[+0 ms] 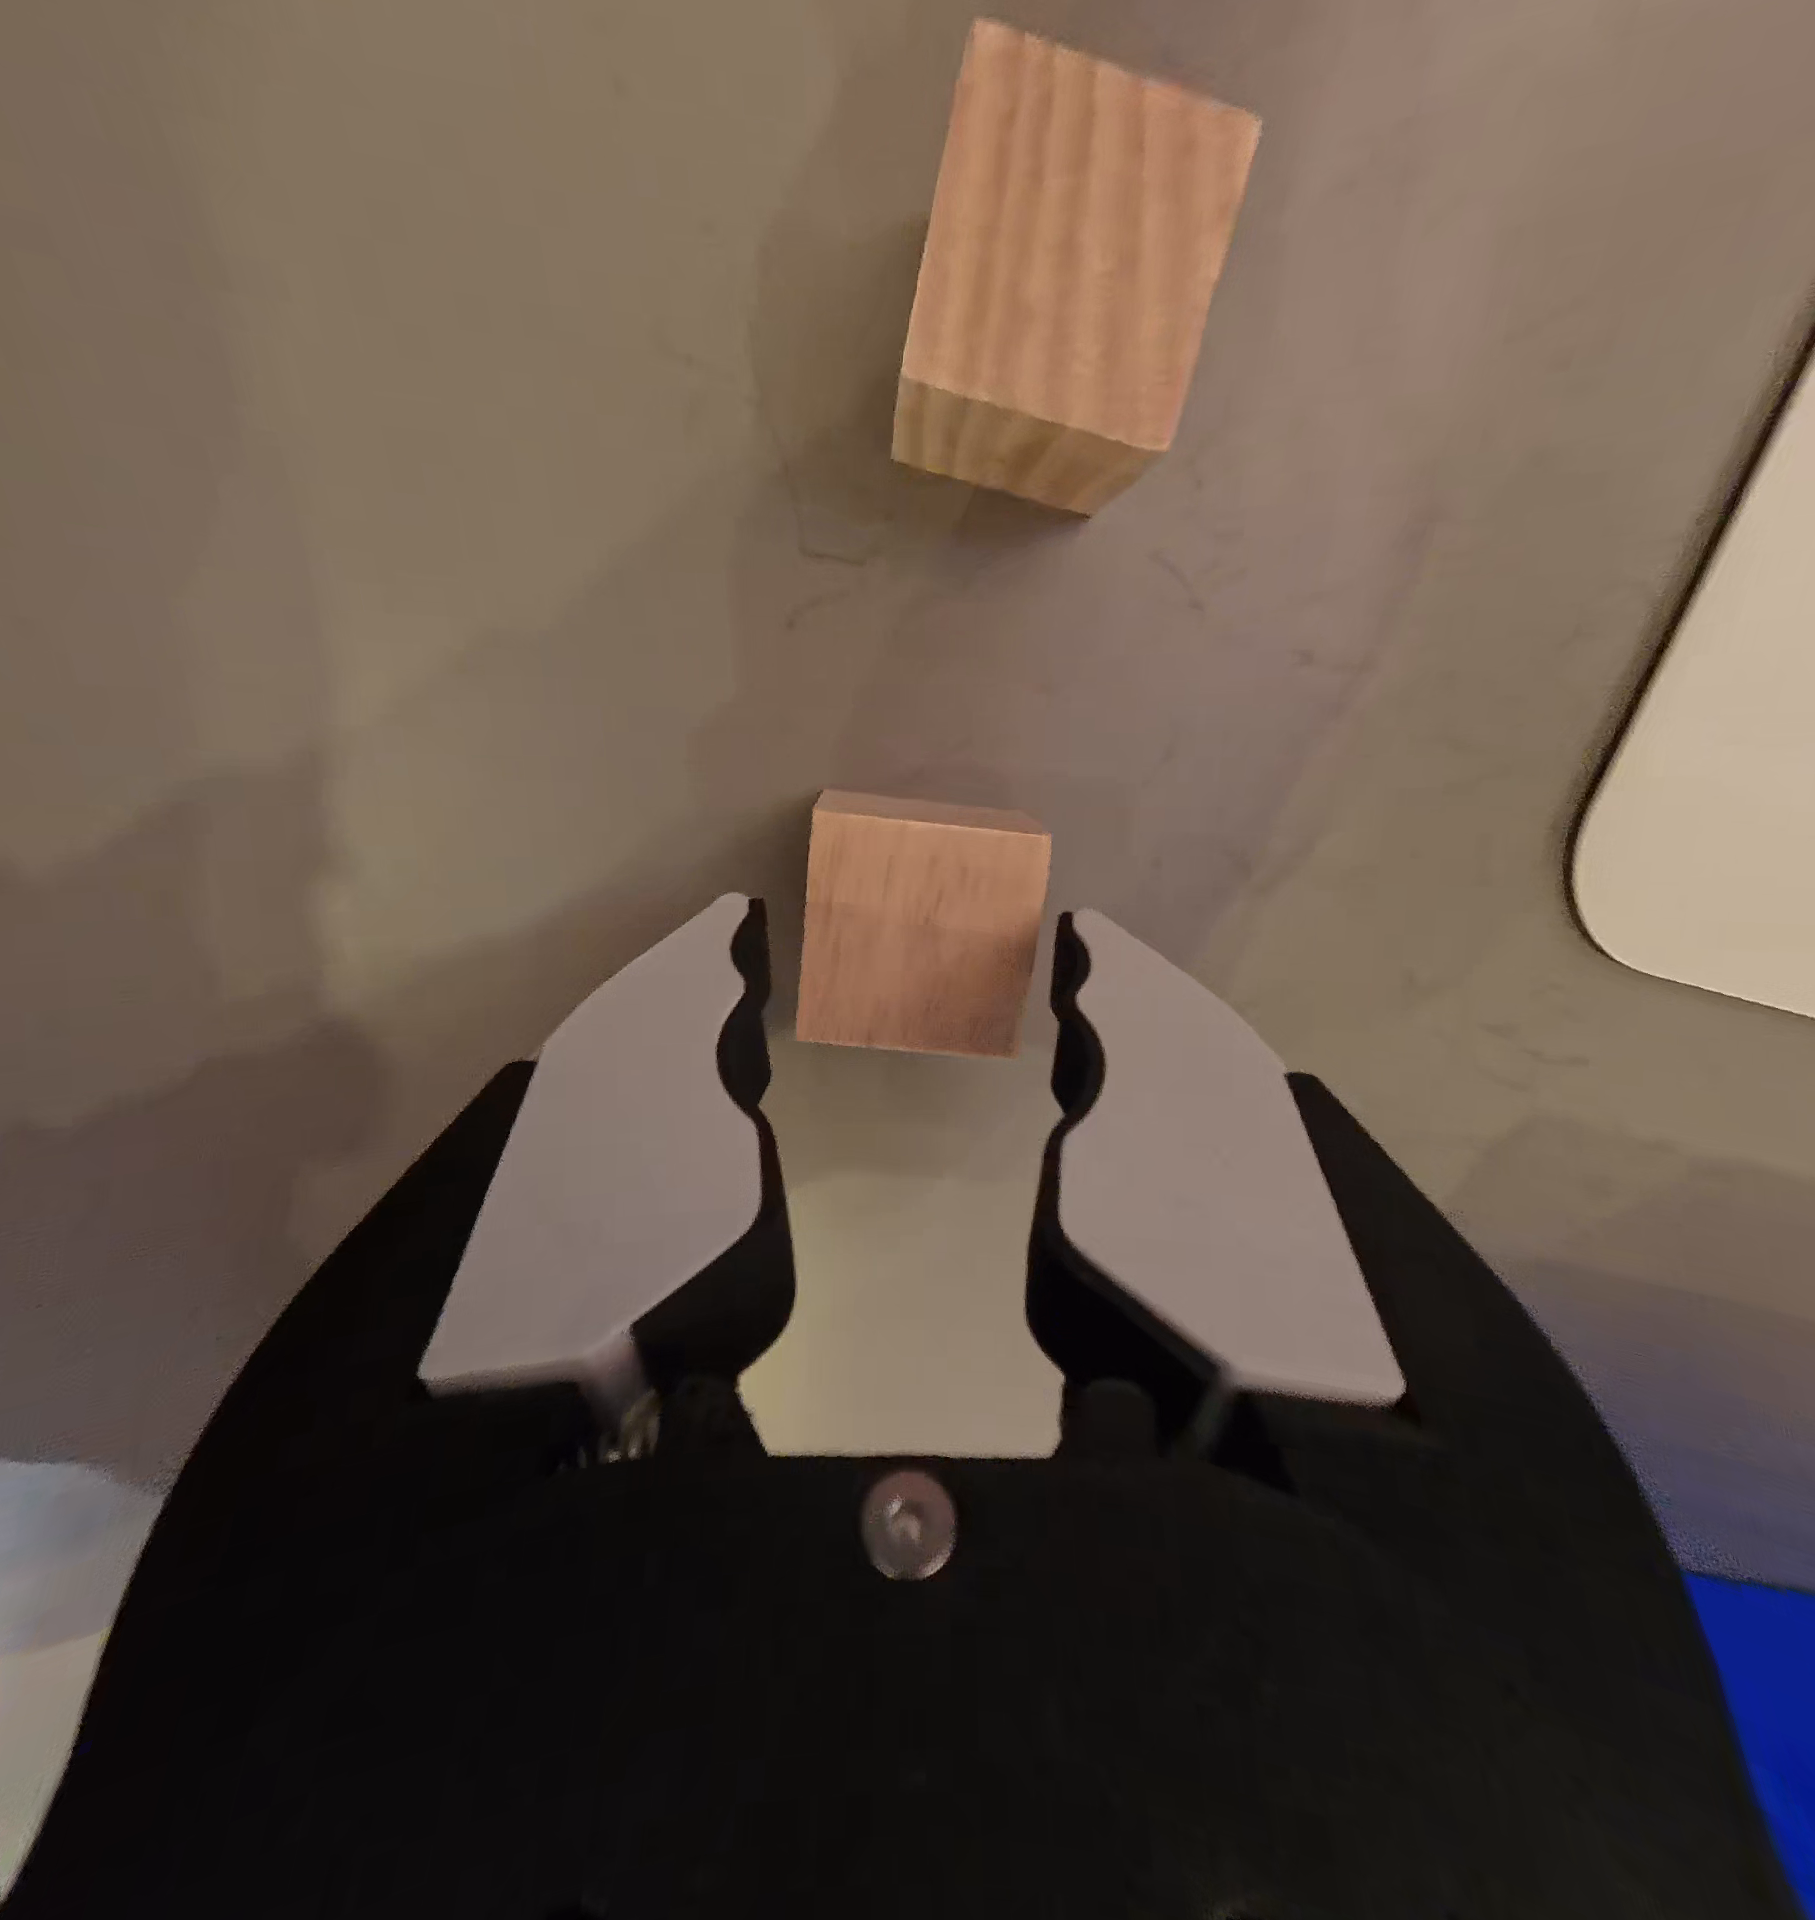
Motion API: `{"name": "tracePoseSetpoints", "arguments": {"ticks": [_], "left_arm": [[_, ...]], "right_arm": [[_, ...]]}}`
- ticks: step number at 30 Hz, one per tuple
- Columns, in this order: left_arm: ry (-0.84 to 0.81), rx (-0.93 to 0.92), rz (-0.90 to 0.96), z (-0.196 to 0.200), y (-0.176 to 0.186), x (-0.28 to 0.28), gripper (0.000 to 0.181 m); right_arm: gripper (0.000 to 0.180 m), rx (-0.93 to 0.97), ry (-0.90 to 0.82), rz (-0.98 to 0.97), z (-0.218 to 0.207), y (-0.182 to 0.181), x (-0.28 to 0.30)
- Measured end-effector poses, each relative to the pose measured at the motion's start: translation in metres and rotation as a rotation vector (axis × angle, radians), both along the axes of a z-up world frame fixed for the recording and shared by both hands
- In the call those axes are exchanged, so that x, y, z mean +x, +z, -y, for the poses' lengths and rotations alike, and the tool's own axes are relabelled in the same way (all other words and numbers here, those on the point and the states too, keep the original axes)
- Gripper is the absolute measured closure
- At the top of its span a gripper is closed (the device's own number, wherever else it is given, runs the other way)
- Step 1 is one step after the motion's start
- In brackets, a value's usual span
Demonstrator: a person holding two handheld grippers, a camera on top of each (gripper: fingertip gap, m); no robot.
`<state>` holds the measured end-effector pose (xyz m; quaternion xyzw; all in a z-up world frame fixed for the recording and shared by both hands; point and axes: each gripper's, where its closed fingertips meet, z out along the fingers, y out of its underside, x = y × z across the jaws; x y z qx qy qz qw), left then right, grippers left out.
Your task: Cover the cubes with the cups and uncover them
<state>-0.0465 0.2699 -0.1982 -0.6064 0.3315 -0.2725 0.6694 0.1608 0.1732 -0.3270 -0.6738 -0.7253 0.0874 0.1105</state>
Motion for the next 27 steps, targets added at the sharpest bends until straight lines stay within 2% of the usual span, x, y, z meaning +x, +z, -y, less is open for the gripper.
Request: {"name": "tracePoseSetpoints", "arguments": {"ticks": [1, 6, 8, 12, 15, 17, 21, 27], "left_arm": [[0.001, 0.003, -0.002, 0.0, 0.0, 0.0, 0.181], [0.003, 0.001, 0.003, 0.0, 0.0, -0.001, 0.181], [0.005, -0.003, 0.007, -0.001, 0.0, -0.001, 0.181], [0.009, -0.009, 0.01, -0.002, -0.001, -0.002, 0.181], [0.01, -0.009, 0.007, -0.003, -0.002, -0.002, 0.181], [0.011, -0.01, 0.005, -0.003, -0.003, -0.002, 0.181], [0.017, -0.014, -0.002, -0.005, -0.005, -0.003, 0.181], [0.023, -0.026, -0.009, -0.008, -0.009, -0.004, 0.181]], "right_arm": [[0.134, 0.004, 0.004, 0.003, 0.0, -0.003, 0.0], [0.135, -0.003, 0.008, -0.042, 0.001, 0.006, 0.002], [0.135, 0.017, -0.015, -0.081, -0.008, 0.027, 0.012], [0.135, 0.144, -0.093, -0.144, -0.048, 0.092, 0.062], [0.135, 0.256, -0.159, -0.11, -0.087, 0.13, 0.112], [0.135, 0.295, -0.208, -0.045, -0.113, 0.139, 0.145], [0.135, 0.268, -0.254, 0.035, -0.151, 0.128, 0.19], [0.135, 0.174, -0.279, 0.105, -0.188, 0.073, 0.226]]}}
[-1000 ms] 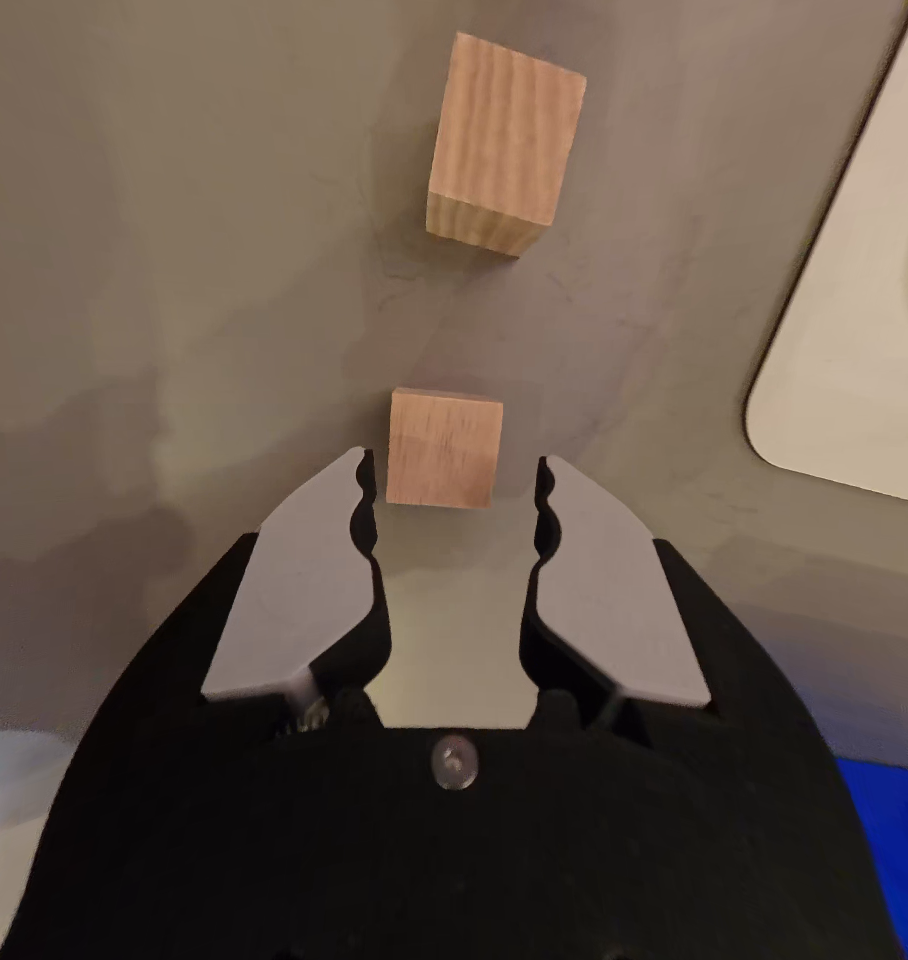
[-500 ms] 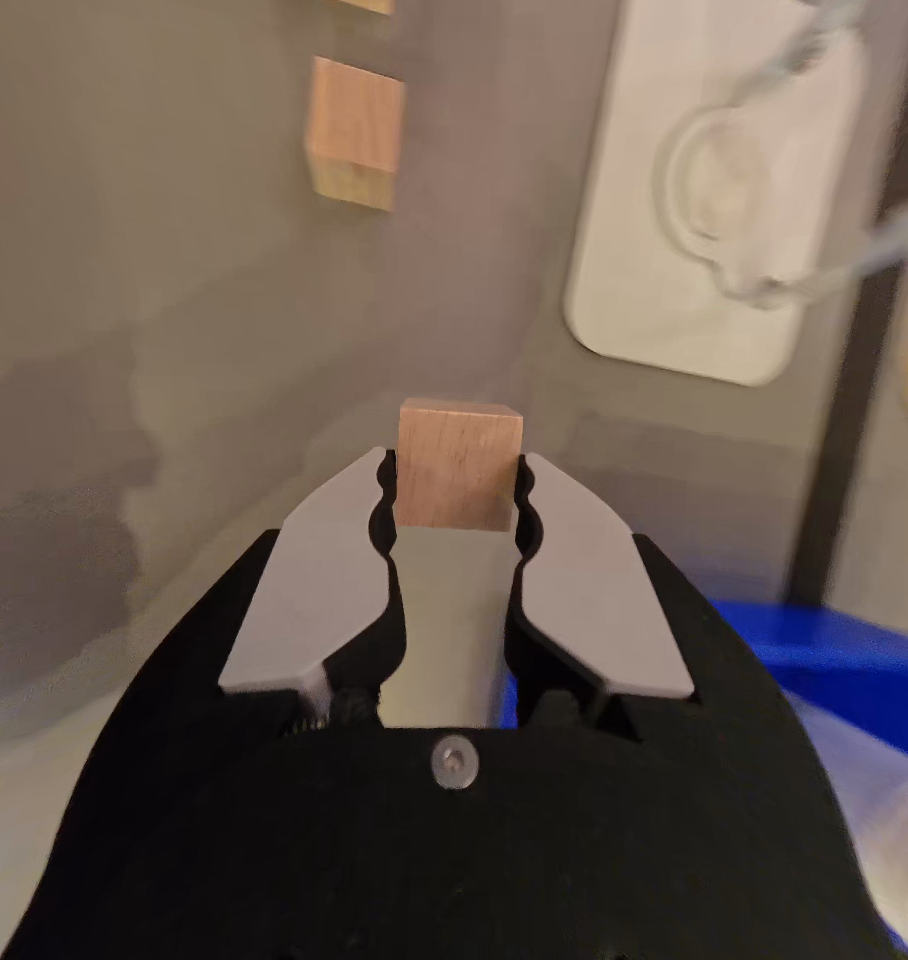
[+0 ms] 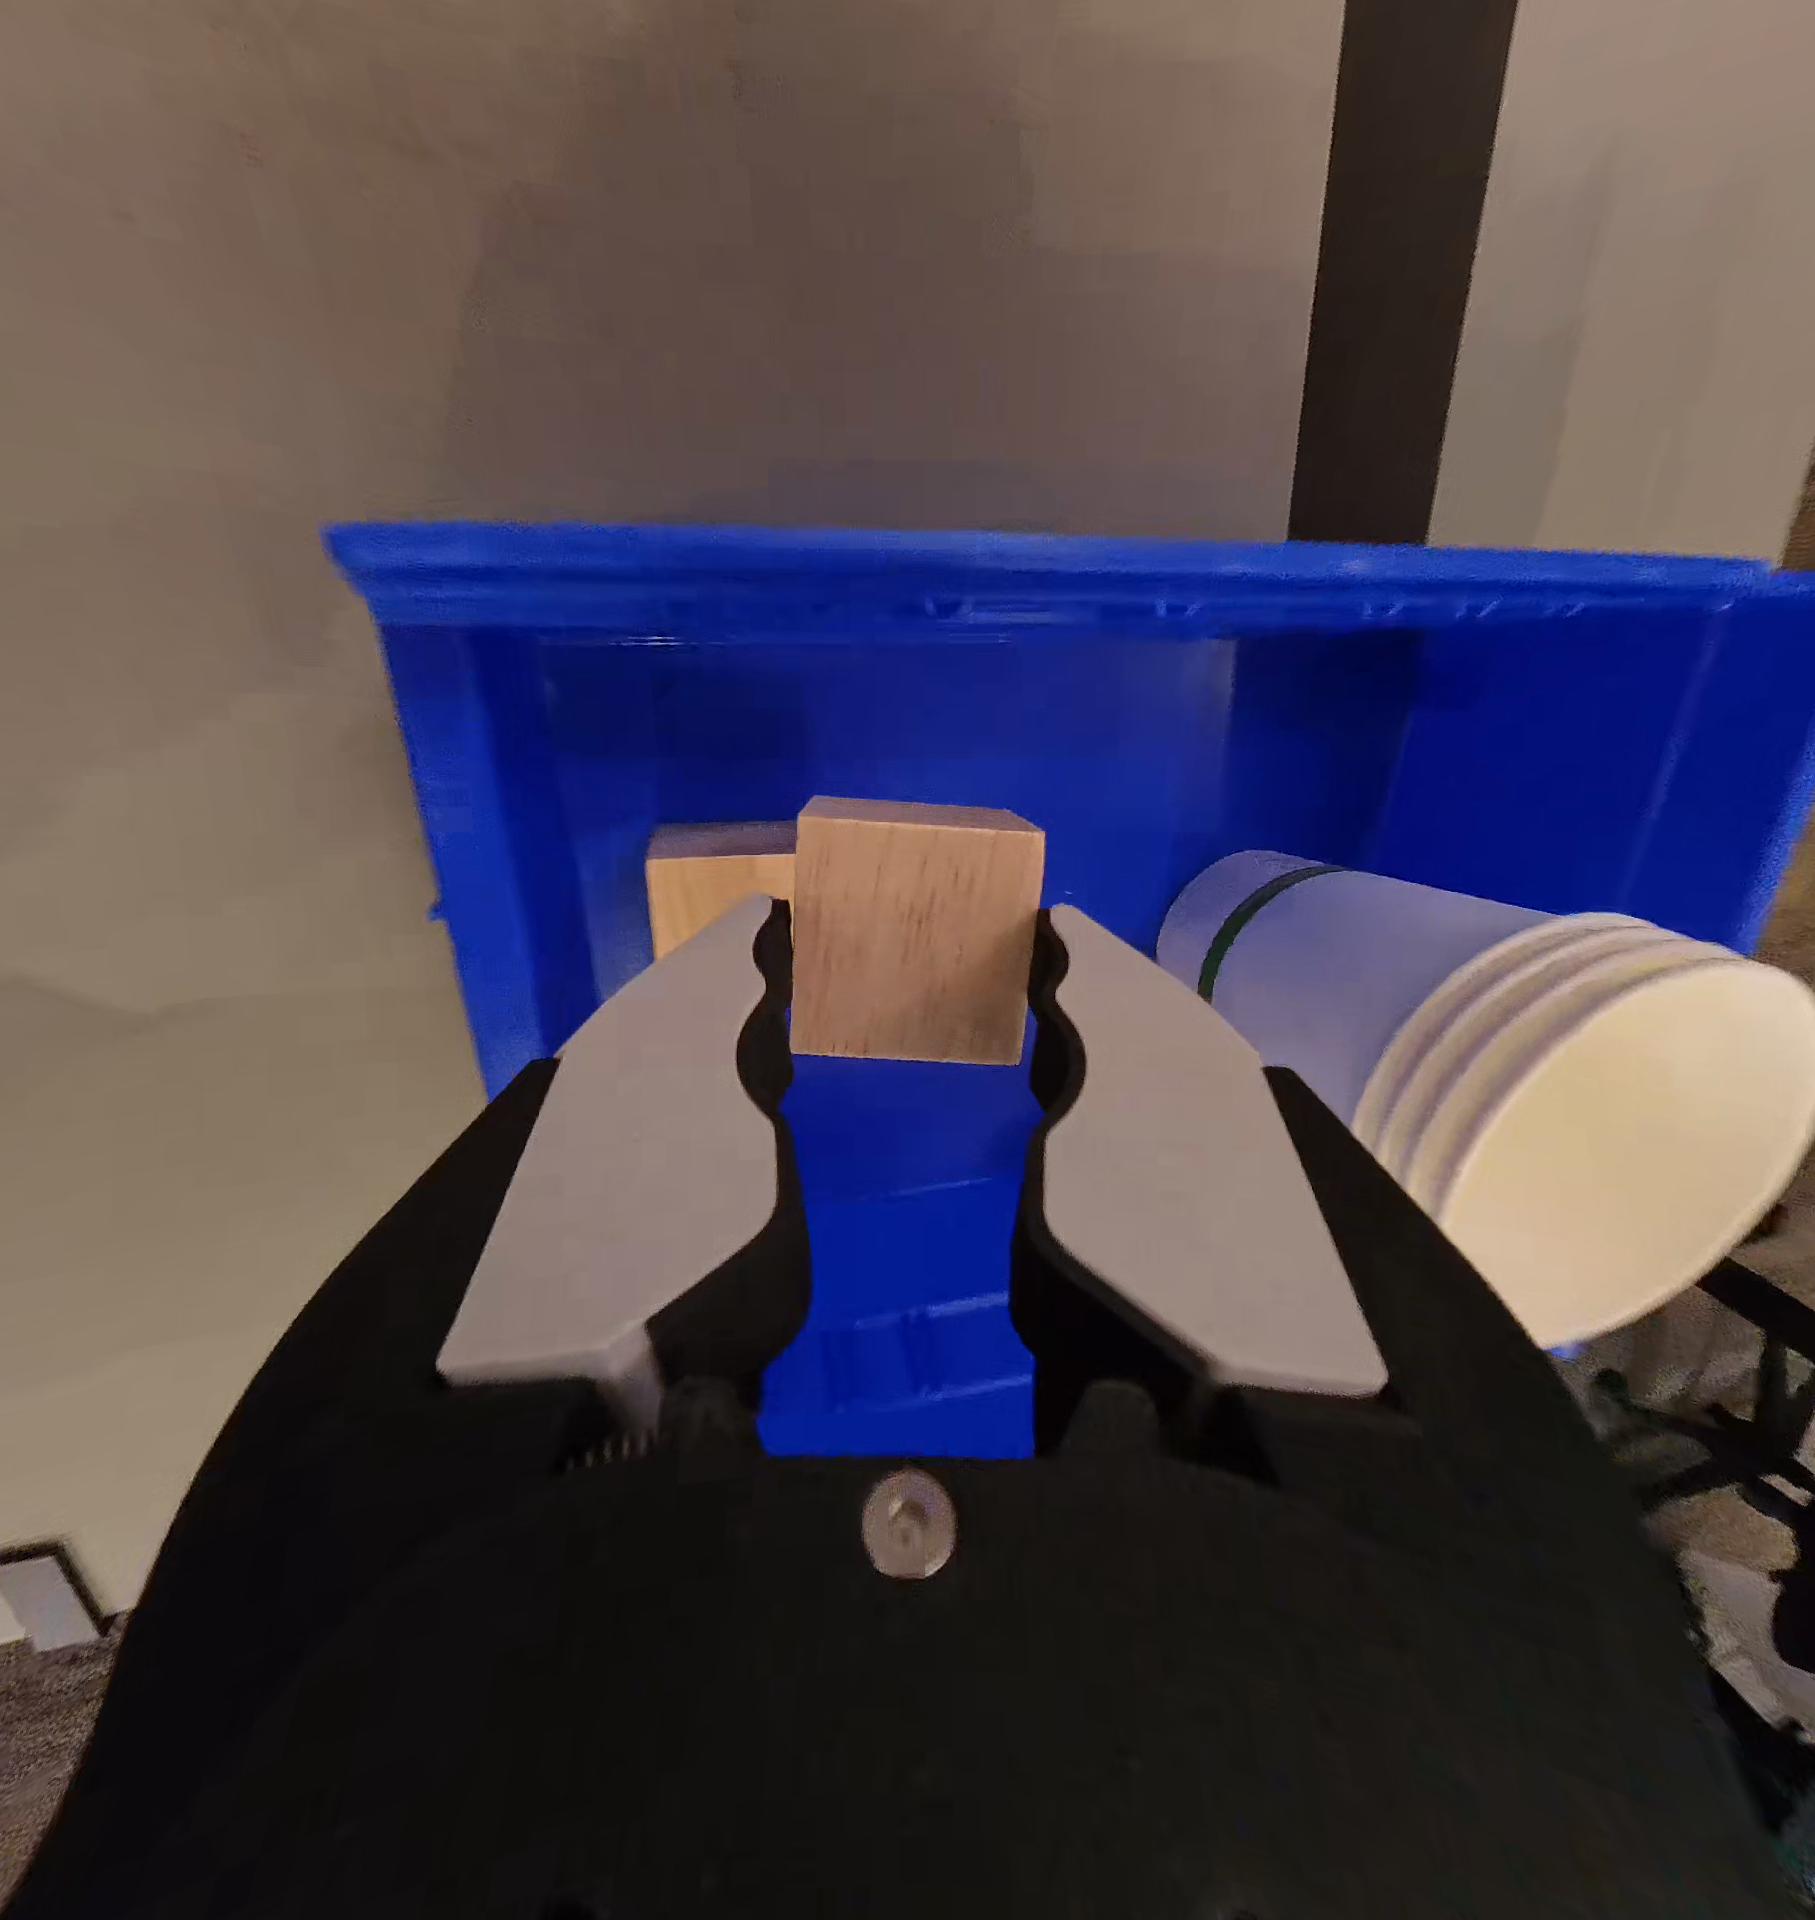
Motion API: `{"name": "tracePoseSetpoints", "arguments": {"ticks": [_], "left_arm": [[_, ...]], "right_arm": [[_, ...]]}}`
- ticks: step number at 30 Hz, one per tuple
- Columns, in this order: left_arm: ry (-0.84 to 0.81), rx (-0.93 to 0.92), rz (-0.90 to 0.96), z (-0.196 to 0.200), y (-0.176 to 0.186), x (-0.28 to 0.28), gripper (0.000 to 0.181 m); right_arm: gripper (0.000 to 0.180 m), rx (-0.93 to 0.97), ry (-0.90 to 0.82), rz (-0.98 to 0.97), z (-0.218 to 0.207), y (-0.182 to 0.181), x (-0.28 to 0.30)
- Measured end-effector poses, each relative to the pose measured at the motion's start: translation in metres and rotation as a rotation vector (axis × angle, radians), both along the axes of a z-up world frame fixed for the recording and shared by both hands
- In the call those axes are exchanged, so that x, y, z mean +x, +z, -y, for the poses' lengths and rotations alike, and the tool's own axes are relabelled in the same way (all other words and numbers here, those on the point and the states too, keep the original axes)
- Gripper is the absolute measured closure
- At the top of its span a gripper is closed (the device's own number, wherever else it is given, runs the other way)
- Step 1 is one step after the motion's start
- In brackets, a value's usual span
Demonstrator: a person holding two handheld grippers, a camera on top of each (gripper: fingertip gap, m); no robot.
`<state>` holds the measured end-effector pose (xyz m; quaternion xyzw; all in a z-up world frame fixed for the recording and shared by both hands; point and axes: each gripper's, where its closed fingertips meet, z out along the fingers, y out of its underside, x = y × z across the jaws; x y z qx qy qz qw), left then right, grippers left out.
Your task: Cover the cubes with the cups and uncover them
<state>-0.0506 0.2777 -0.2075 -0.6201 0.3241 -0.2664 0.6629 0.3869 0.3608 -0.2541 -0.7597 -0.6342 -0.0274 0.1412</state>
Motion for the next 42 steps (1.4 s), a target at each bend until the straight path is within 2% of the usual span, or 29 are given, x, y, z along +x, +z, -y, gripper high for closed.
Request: {"name": "tracePoseSetpoints", "arguments": {"ticks": [6, 20, 25, 29, 33, 36, 39, 42], "left_arm": [[0.005, -0.012, -0.007, -0.003, -0.004, -0.001, 0.181], [0.011, -0.031, -0.023, -0.007, -0.012, 0.0, 0.181], [0.006, -0.036, -0.023, -0.007, -0.014, 0.0, 0.181], [0.008, -0.032, -0.026, -0.007, -0.013, 0.0, 0.181], [0.018, -0.025, -0.022, -0.007, -0.011, -0.002, 0.181], [0.029, -0.016, -0.028, -0.008, -0.01, -0.003, 0.181], [0.038, -0.003, -0.037, -0.007, -0.008, -0.002, 0.181], [0.043, 0.015, -0.053, -0.005, -0.006, -0.002, 0.181]], "right_arm": [[0.135, -0.064, -0.006, -0.028, -0.018, -0.036, 0.019], [0.135, -0.133, 0.023, 0.0, -0.02, -0.072, 0.028], [0.131, -0.08, 0.01, -0.023, -0.021, -0.054, 0.029], [0.13, 0.024, 0.007, -0.029, -0.013, -0.012, 0.026], [0.126, 0.175, 0.046, -0.045, 0.021, 0.046, -0.011], [0.124, 0.218, 0.129, -0.105, 0.067, 0.069, -0.074], [0.121, 0.206, 0.226, -0.196, 0.114, 0.063, -0.154], [0.112, 0.126, 0.261, -0.257, 0.151, 0.033, -0.223]]}}
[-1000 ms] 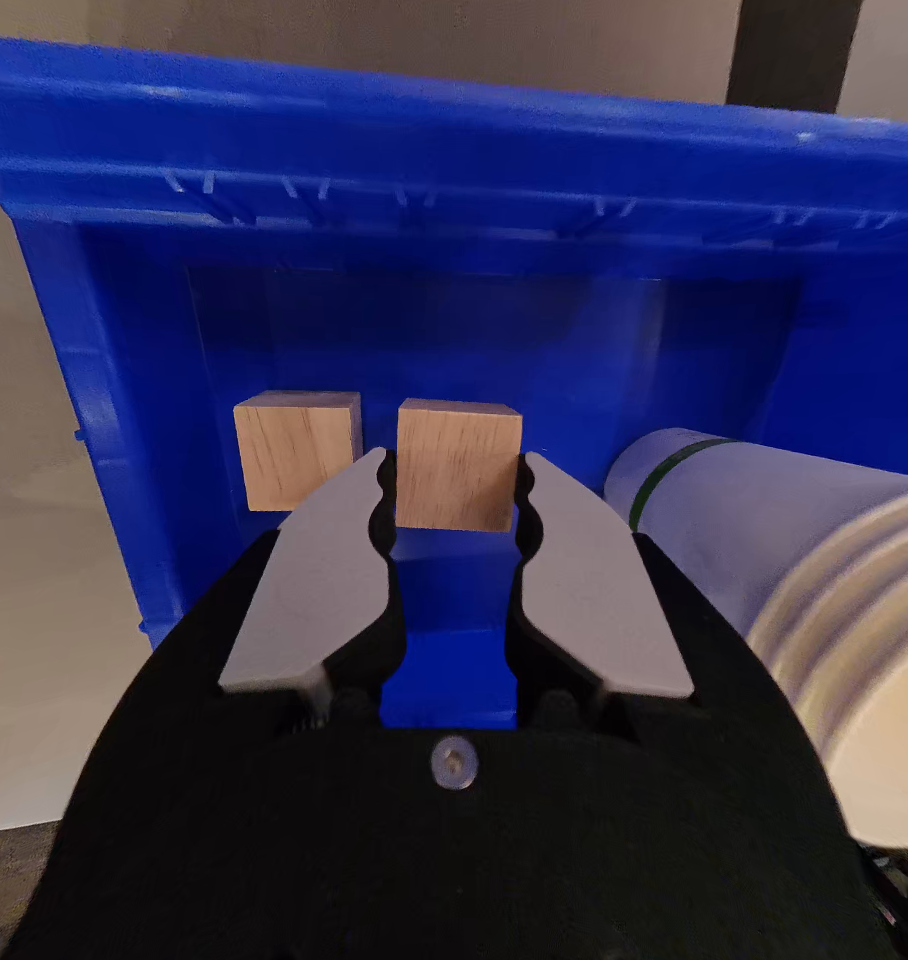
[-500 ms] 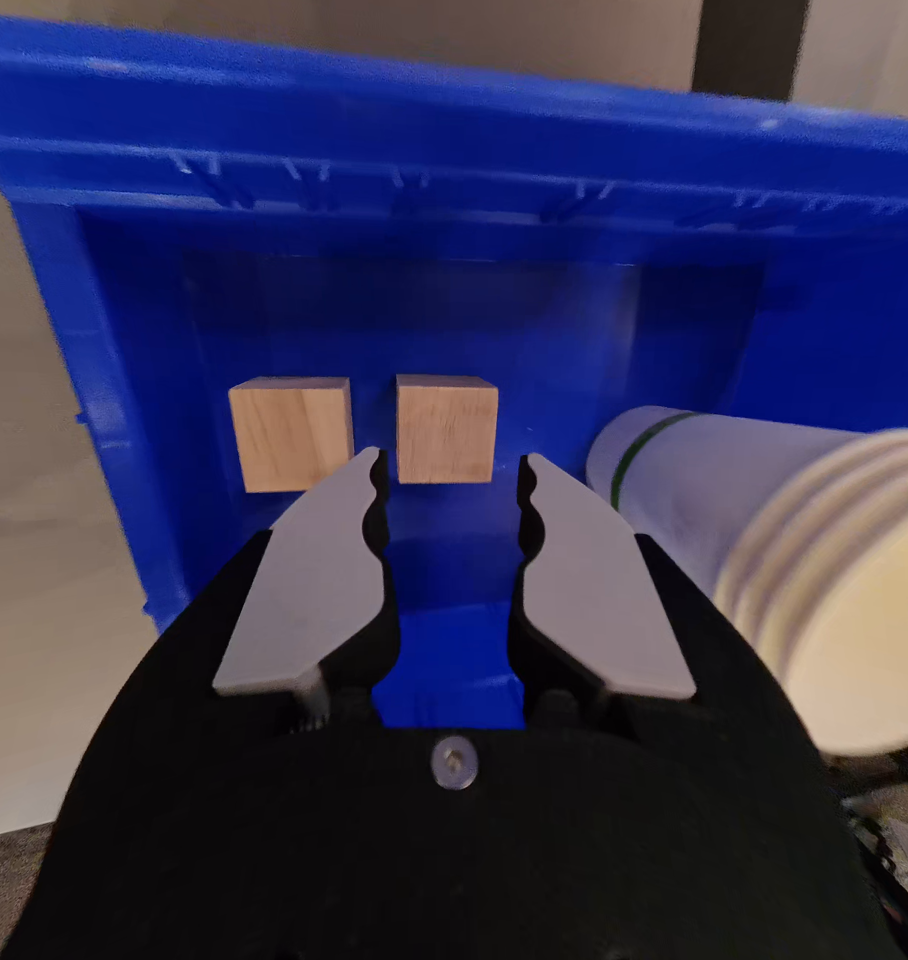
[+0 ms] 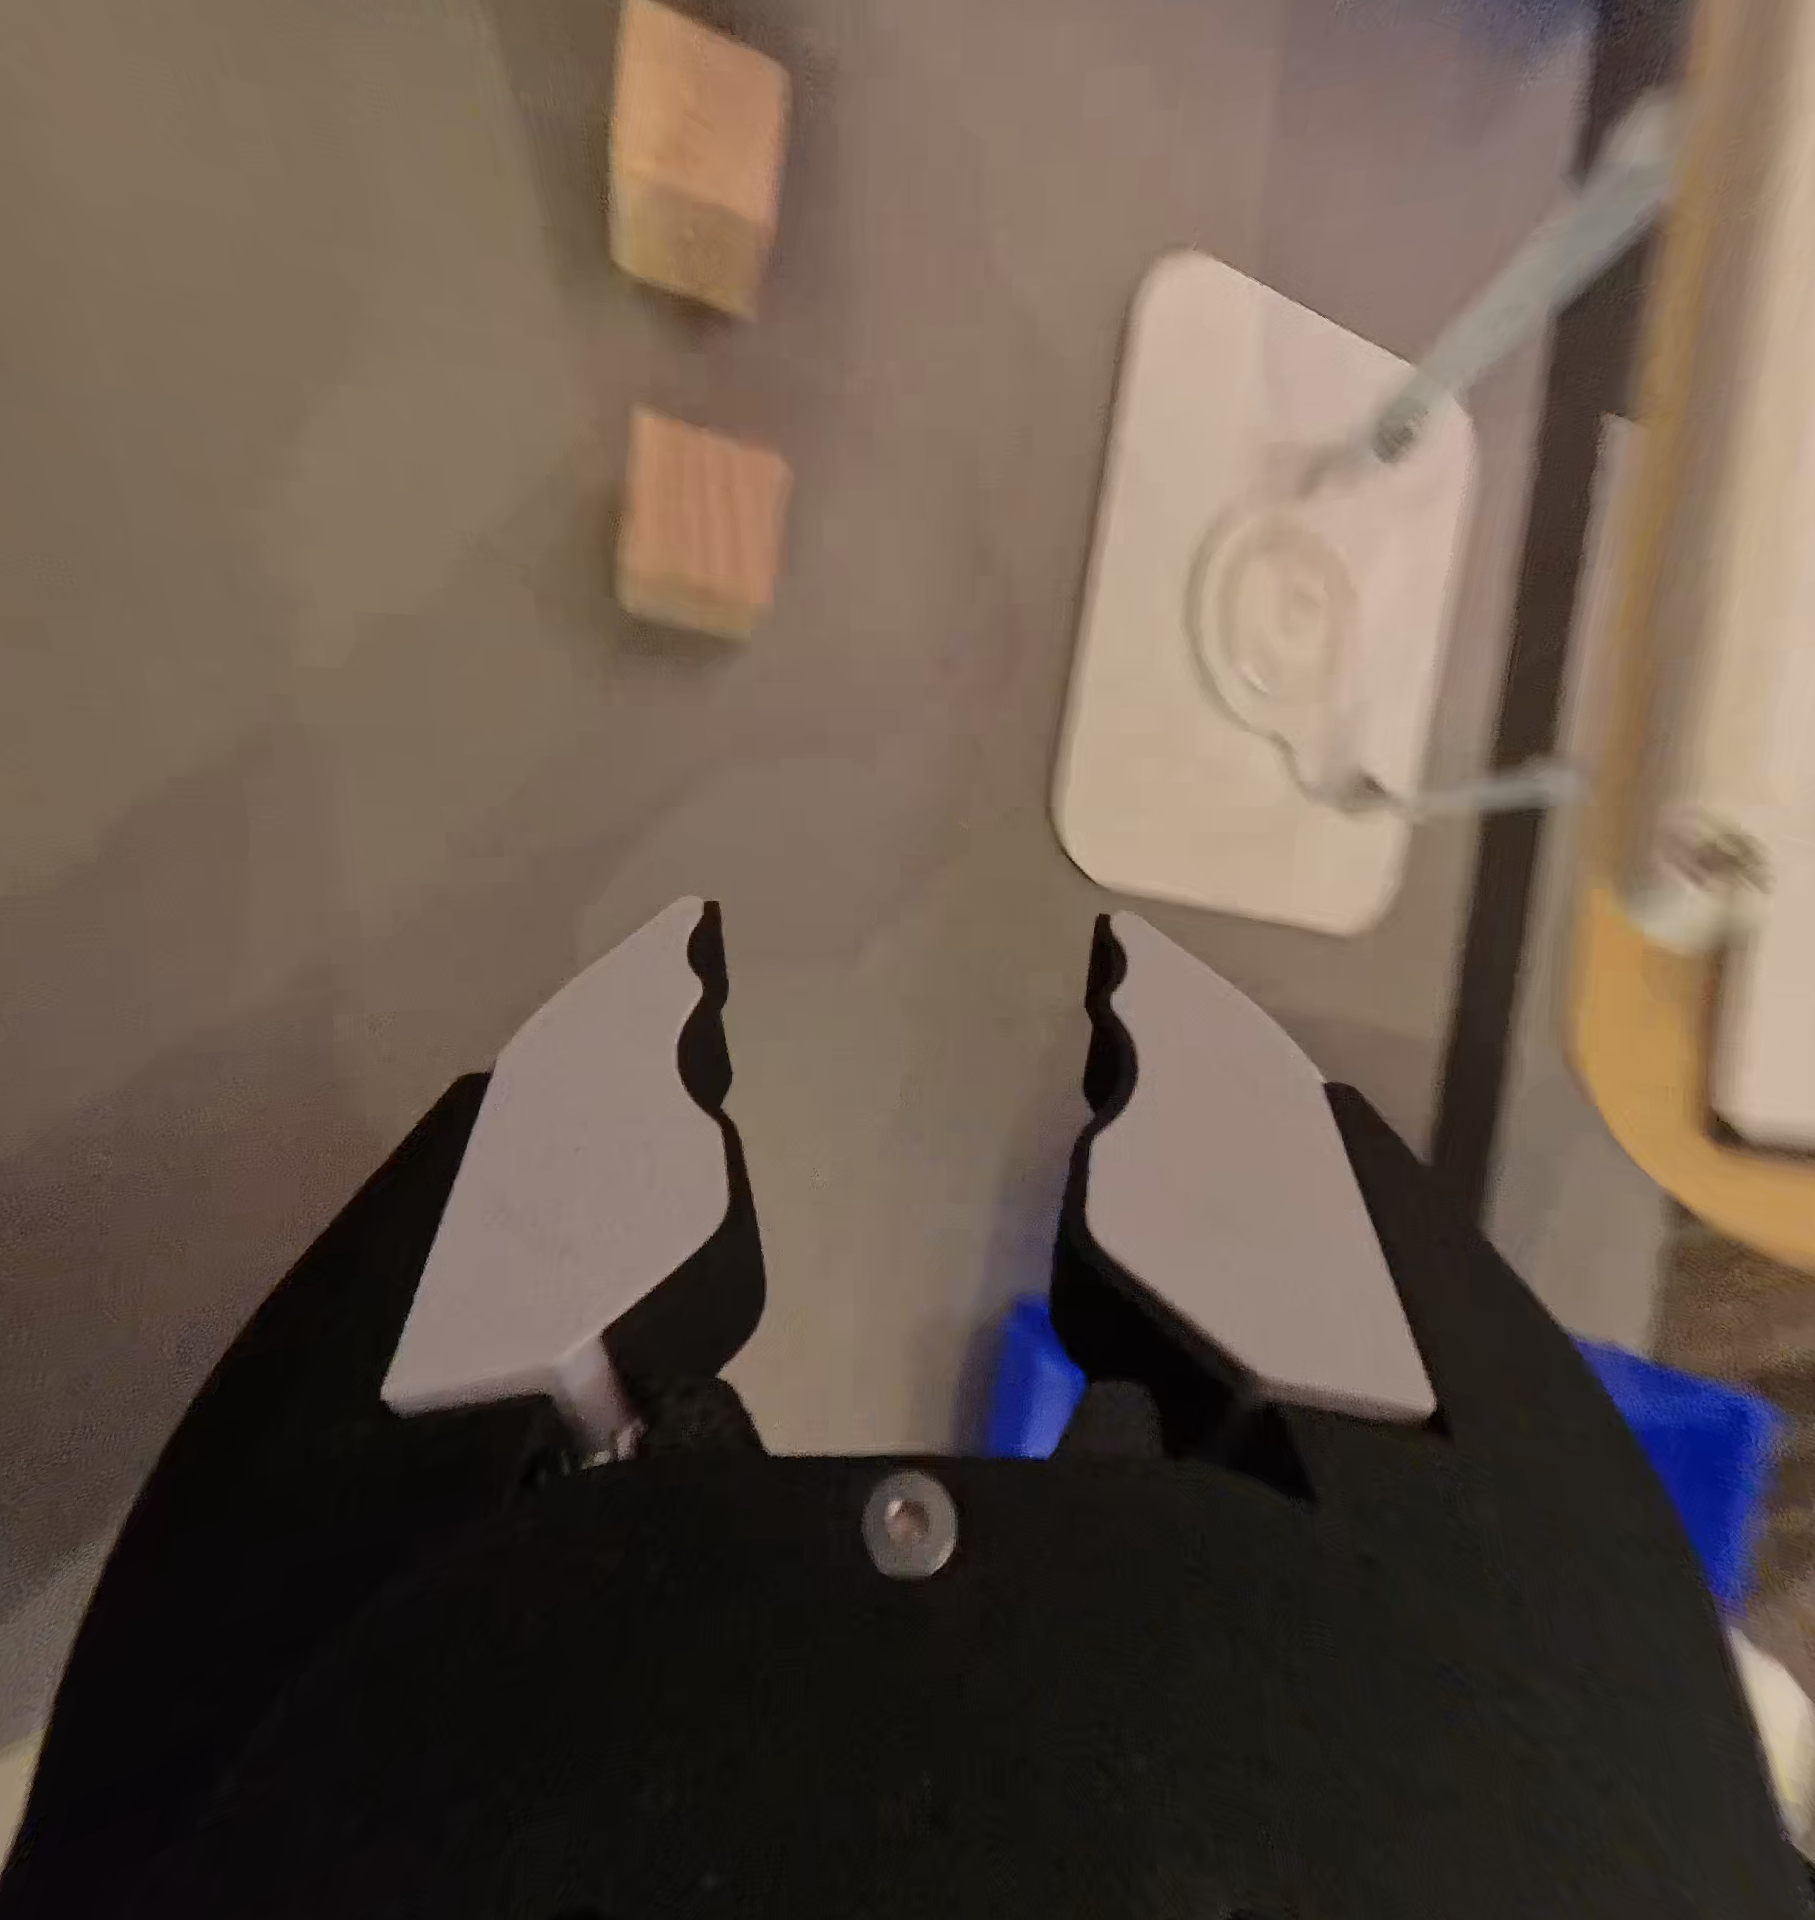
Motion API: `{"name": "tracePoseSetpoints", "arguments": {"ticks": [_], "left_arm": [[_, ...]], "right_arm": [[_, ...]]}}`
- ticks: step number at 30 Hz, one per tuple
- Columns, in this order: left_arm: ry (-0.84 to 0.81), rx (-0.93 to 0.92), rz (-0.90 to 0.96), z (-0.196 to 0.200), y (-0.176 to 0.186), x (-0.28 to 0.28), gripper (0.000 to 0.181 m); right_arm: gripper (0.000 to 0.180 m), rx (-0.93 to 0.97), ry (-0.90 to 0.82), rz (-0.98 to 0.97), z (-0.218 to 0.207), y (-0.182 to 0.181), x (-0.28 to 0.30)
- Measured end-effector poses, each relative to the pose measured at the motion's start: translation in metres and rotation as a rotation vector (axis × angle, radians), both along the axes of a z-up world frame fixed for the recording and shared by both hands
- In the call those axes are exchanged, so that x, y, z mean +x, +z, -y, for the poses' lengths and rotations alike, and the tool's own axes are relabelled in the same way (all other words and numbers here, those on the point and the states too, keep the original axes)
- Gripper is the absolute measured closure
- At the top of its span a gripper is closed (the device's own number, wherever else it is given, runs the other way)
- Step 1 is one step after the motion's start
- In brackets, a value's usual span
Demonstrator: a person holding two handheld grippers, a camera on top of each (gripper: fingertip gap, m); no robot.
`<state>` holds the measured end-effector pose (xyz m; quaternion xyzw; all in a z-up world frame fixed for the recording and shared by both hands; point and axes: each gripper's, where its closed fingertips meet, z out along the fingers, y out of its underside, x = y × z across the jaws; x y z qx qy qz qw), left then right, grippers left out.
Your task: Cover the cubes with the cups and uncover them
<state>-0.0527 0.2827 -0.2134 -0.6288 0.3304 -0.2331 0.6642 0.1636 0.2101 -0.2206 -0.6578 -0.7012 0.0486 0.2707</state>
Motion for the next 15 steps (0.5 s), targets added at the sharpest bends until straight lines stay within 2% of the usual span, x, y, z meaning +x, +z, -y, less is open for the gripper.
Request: {"name": "tracePoseSetpoints", "arguments": {"ticks": [4, 7, 15], "left_arm": [[-0.002, 0.013, 0.014, 0.002, 0.005, -0.001, 0.181], [-0.006, 0.016, 0.027, 0.003, 0.009, -0.002, 0.181], [-0.018, 0.03, 0.049, 0.007, 0.016, -0.002, 0.181]], "right_arm": [[0.104, -0.092, 0.015, 0.007, 0.024, -0.051, -0.06], [0.106, -0.162, -0.014, 0.029, 0.03, -0.08, -0.083], [0.113, -0.184, -0.12, 0.032, 0.015, -0.101, -0.1]]}}
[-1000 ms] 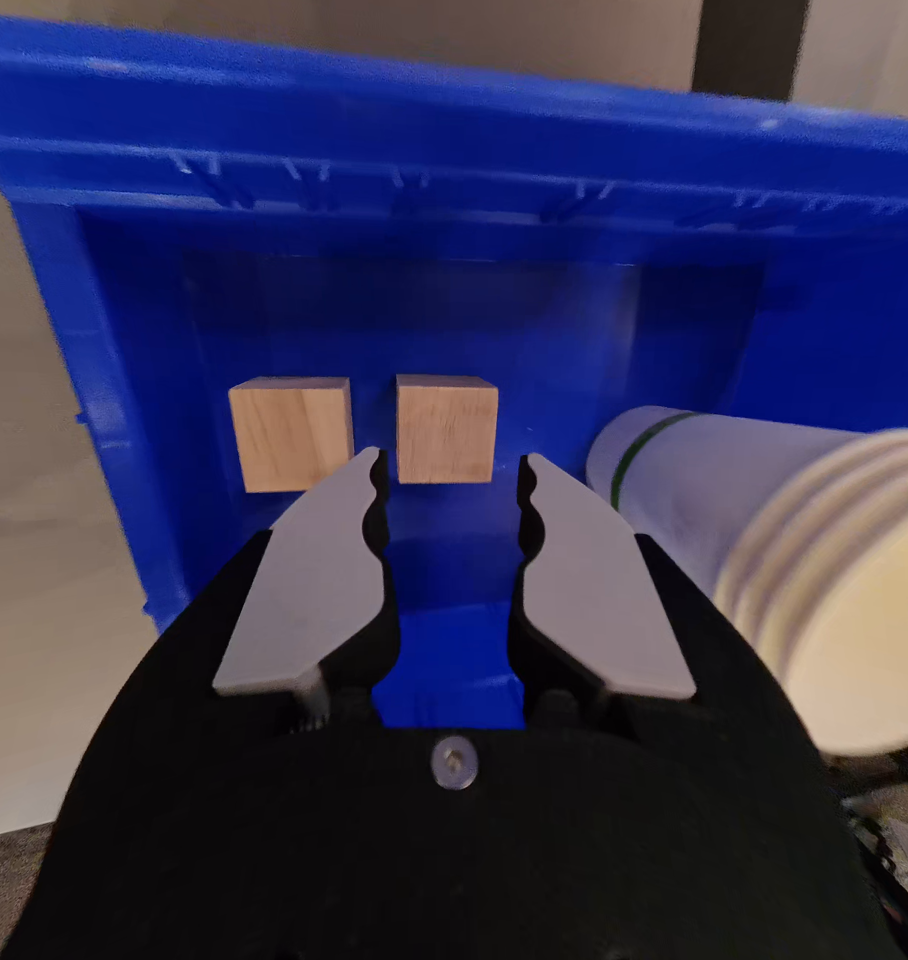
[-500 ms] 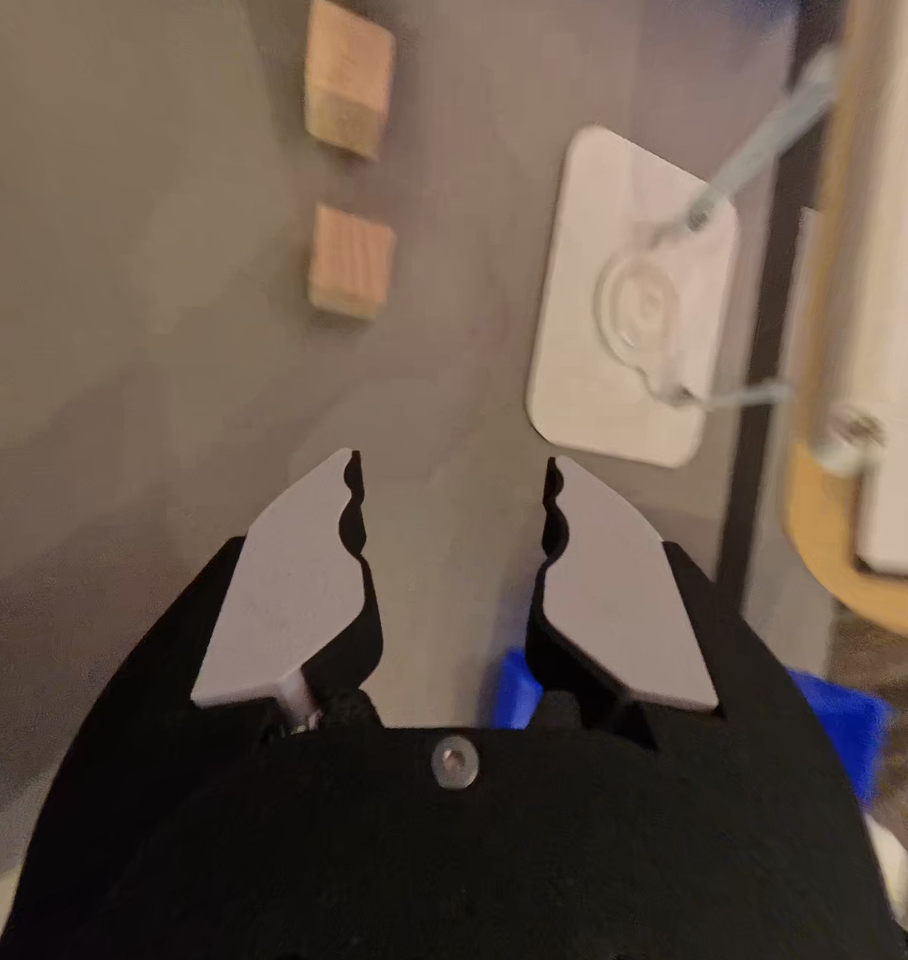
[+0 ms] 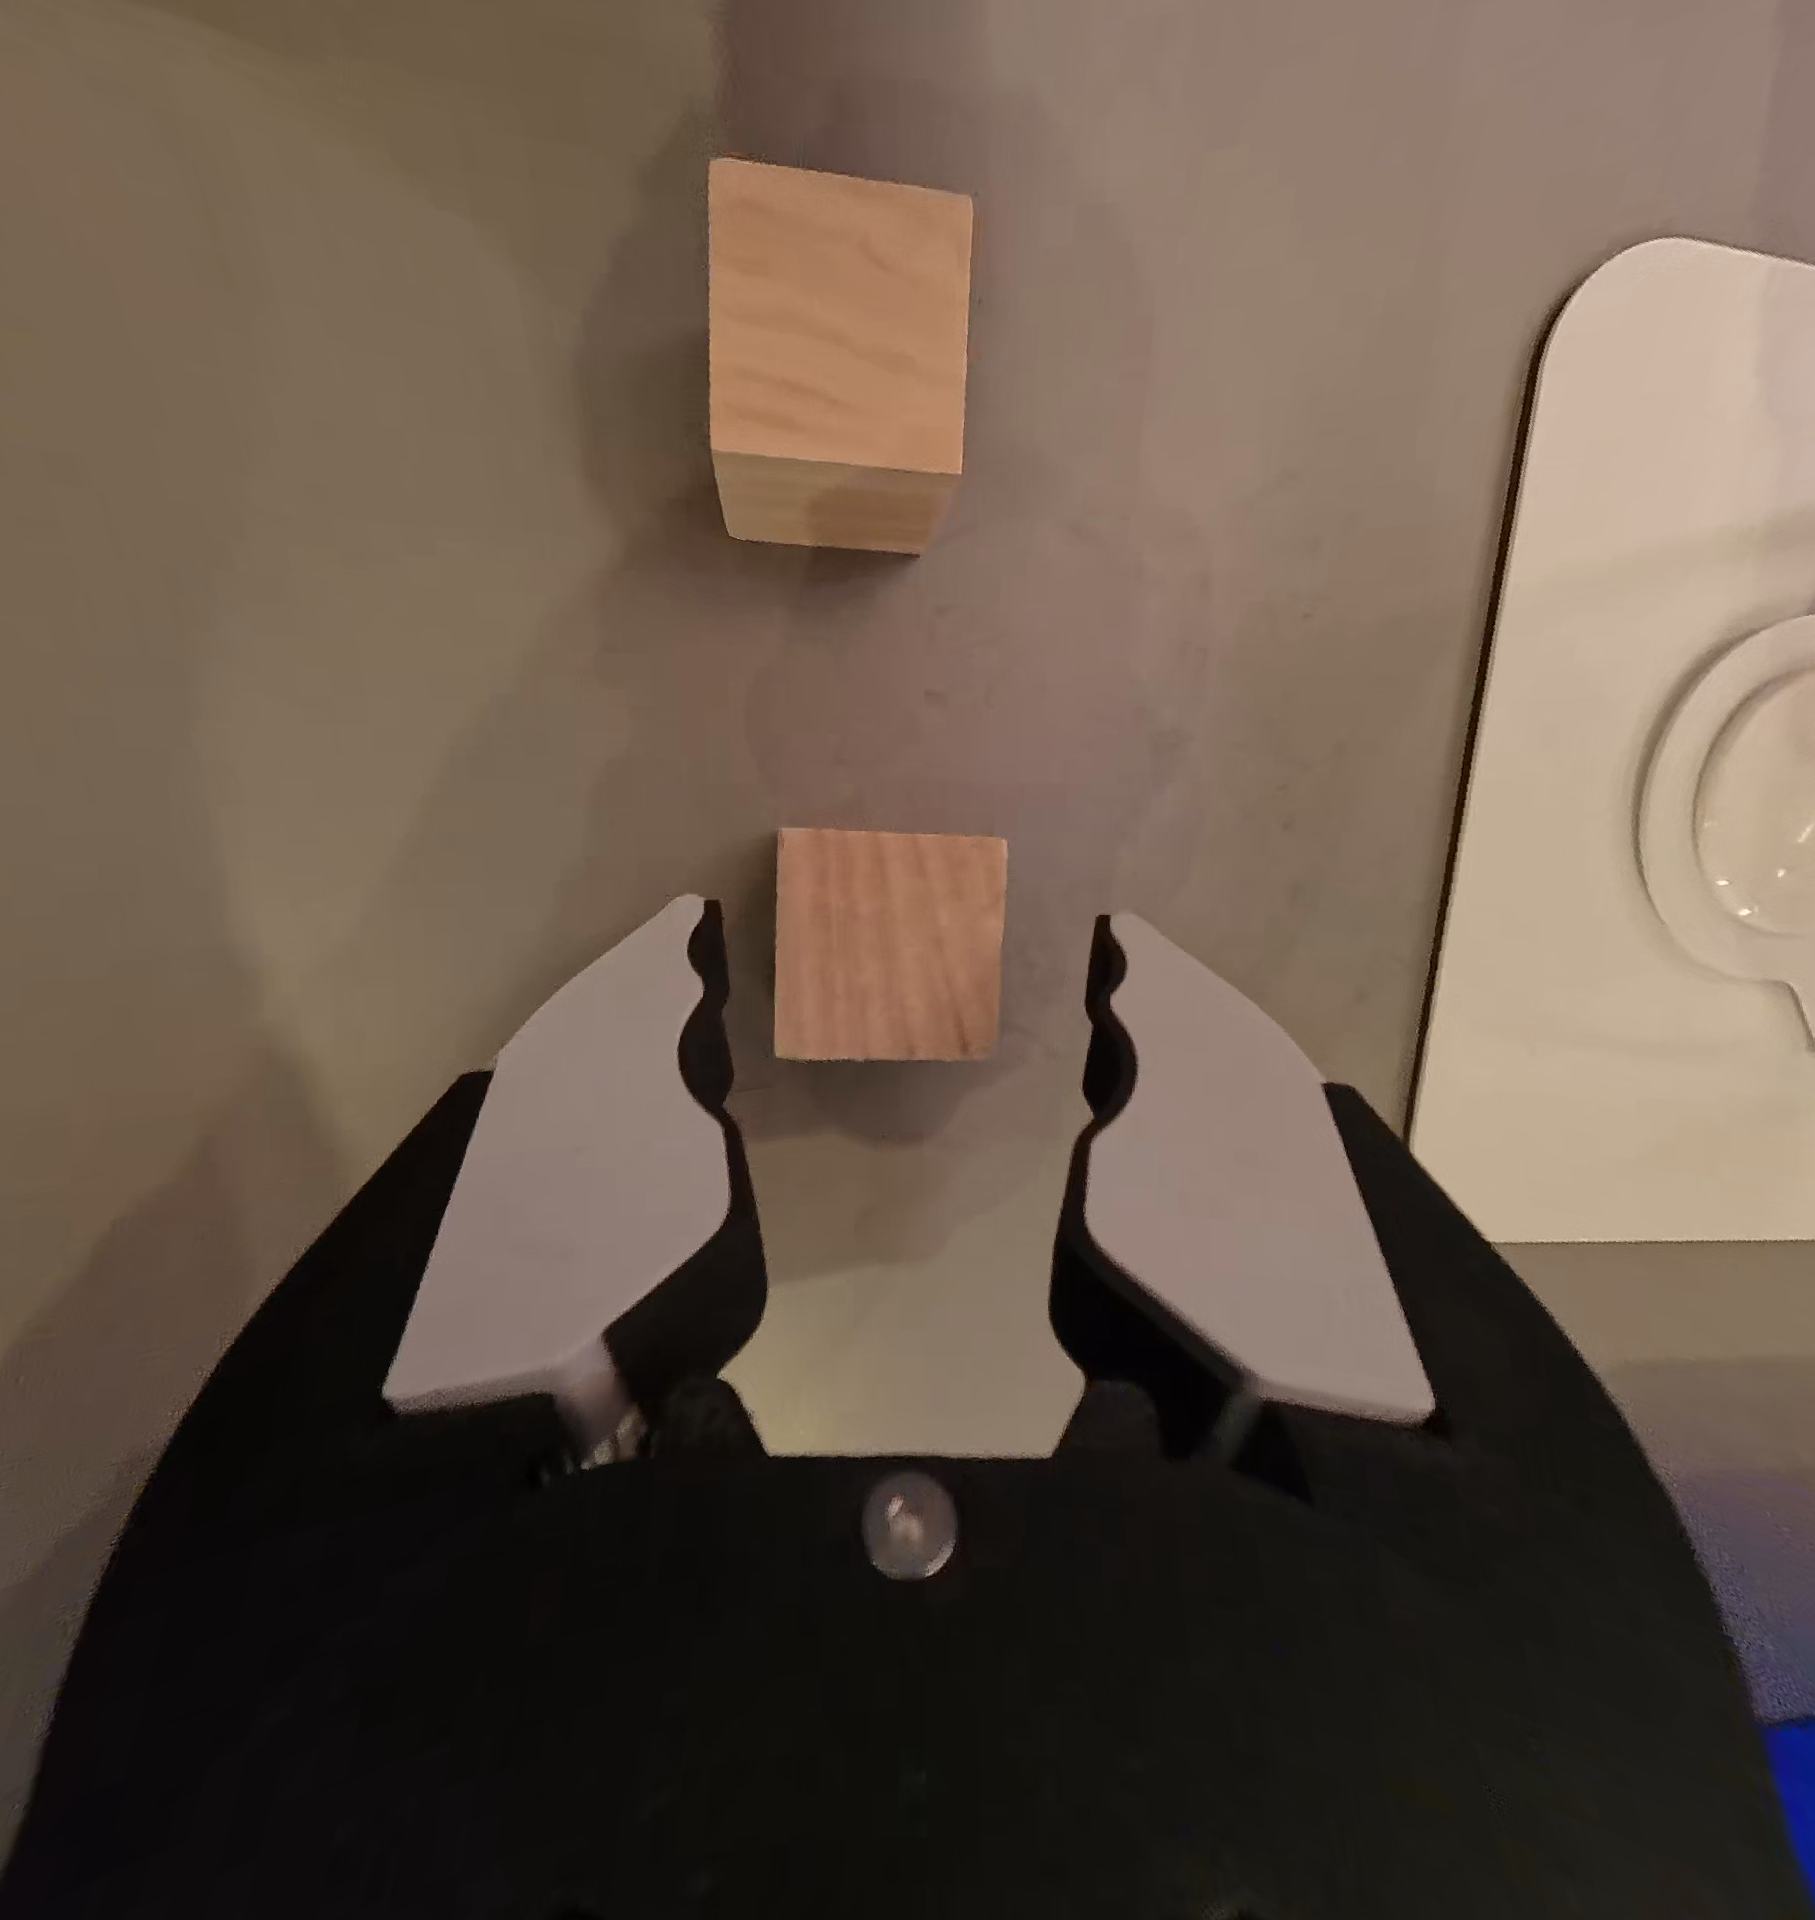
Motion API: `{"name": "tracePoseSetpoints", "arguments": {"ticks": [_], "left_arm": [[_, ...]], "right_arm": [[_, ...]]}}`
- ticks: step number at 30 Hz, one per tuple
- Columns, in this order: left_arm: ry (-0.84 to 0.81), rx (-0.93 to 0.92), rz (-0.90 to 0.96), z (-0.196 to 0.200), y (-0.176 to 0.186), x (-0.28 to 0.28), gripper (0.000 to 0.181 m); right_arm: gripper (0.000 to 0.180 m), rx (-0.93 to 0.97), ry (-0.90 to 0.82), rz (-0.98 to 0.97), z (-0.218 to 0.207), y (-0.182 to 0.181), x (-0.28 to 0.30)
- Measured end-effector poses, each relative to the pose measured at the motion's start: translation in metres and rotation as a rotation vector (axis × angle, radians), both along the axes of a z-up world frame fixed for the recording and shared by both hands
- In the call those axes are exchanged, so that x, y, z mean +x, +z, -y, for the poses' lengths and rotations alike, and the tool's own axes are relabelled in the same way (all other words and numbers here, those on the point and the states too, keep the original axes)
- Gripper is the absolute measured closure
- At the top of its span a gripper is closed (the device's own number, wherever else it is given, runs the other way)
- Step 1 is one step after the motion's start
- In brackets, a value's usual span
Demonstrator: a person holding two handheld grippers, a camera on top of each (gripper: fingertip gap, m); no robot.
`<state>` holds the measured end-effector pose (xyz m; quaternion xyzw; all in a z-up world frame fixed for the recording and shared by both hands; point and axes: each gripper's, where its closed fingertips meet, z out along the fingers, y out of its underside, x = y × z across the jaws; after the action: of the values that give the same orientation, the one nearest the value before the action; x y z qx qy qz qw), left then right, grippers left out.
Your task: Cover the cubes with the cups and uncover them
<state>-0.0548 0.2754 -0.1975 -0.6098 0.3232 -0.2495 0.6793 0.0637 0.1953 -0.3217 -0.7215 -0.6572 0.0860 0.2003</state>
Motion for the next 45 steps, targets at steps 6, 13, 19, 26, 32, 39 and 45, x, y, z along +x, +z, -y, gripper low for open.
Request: {"name": "tracePoseSetpoints", "arguments": {"ticks": [6, 13, 19, 26, 32, 39, 45], "left_arm": [[0.004, -0.004, 0.004, -0.001, 0.0, -0.001, 0.181], [0.008, -0.001, 0.0, -0.001, -0.001, -0.001, 0.181], [0.007, -0.013, 0.017, -0.002, -0.001, -0.003, 0.181], [0.005, -0.022, 0.008, -0.003, -0.005, 0.0, 0.181], [0.016, -0.039, -0.009, -0.007, -0.013, -0.001, 0.181], [0.022, -0.067, -0.017, -0.013, -0.022, -0.001, 0.181], [0.023, -0.074, -0.024, -0.014, -0.025, -0.001, 0.181]], "right_arm": [[0.13, -0.009, 0.007, 0.0, 0.003, -0.005, -0.006], [0.136, 0.02, 0.027, -0.065, 0.002, 0.012, -0.004], [0.136, 0.135, -0.027, -0.114, -0.036, 0.09, 0.084], [0.136, 0.225, -0.129, 0.063, -0.092, 0.136, 0.253], [0.136, 0.122, -0.139, 0.163, -0.12, 0.1, 0.338], [0.136, -0.002, -0.117, 0.271, -0.121, 0.046, 0.37], [0.136, -0.056, -0.111, 0.339, -0.124, 0.018, 0.378]]}}
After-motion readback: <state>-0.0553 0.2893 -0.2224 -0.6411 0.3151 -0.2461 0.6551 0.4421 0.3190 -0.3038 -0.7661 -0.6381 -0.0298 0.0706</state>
